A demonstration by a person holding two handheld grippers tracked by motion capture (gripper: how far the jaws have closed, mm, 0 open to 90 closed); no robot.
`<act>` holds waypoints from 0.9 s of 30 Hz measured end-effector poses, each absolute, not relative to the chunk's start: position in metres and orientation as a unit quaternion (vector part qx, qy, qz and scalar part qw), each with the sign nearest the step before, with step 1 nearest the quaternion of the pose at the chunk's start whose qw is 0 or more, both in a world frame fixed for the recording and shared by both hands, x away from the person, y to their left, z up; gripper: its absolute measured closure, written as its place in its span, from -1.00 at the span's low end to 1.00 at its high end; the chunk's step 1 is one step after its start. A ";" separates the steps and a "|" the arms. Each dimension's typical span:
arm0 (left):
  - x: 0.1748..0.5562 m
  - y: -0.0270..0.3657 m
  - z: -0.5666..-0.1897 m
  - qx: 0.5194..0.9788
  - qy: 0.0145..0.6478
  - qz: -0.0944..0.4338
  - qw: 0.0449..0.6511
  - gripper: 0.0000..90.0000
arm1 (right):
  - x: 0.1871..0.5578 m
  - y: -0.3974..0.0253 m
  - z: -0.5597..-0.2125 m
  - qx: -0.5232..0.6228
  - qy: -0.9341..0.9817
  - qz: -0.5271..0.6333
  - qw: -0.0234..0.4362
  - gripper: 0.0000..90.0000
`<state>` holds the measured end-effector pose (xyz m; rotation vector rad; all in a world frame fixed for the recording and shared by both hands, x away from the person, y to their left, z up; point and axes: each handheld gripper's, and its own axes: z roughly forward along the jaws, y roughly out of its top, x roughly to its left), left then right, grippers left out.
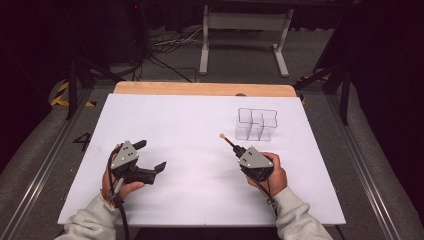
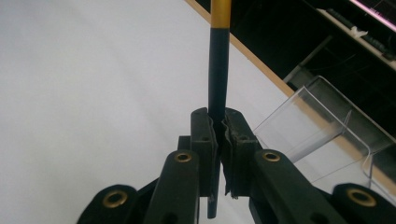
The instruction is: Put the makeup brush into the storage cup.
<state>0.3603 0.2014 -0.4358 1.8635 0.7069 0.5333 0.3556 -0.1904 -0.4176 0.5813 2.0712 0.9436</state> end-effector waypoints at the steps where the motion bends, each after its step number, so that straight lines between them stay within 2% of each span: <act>1: 0.358 0.206 -0.436 0.772 0.298 0.223 0.516 -0.97 | 0.357 -0.193 -0.417 0.233 0.811 0.377 0.382 0.88; 8: 0.348 0.230 -0.439 0.760 0.310 0.233 0.522 -0.98 | 0.362 -0.211 -0.413 0.274 0.789 0.429 0.343 0.88; 13: 0.341 0.244 -0.442 0.761 0.310 0.241 0.517 -0.96 | 0.364 -0.224 -0.411 0.293 0.778 0.443 0.336 0.88; 19: 0.333 0.257 -0.438 0.741 0.318 0.258 0.532 -0.98 | 0.365 -0.238 -0.407 0.314 0.760 0.465 0.327 0.88; 27: 0.335 0.255 -0.438 0.739 0.316 0.258 0.536 -0.99 | 0.371 -0.249 -0.397 0.336 0.734 0.497 0.318 0.88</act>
